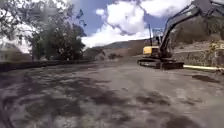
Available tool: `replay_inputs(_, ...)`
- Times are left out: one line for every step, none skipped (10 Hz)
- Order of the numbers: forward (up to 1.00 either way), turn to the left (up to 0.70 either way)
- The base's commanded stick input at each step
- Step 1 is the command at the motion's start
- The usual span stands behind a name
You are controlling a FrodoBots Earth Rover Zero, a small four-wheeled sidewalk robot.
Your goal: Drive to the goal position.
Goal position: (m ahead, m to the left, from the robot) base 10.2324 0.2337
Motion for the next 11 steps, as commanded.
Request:
replay_inputs(0.7, 0.0)
replay_inputs(0.7, 0.0)
replay_inputs(0.7, 0.0)
replay_inputs(0.7, 0.0)
replay_inputs(0.7, 0.0)
replay_inputs(0.7, 0.0)
replay_inputs(0.7, 0.0)
replay_inputs(0.7, 0.0)
replay_inputs(0.7, 0.0)
replay_inputs(0.7, 0.0)
replay_inputs(0.7, 0.0)
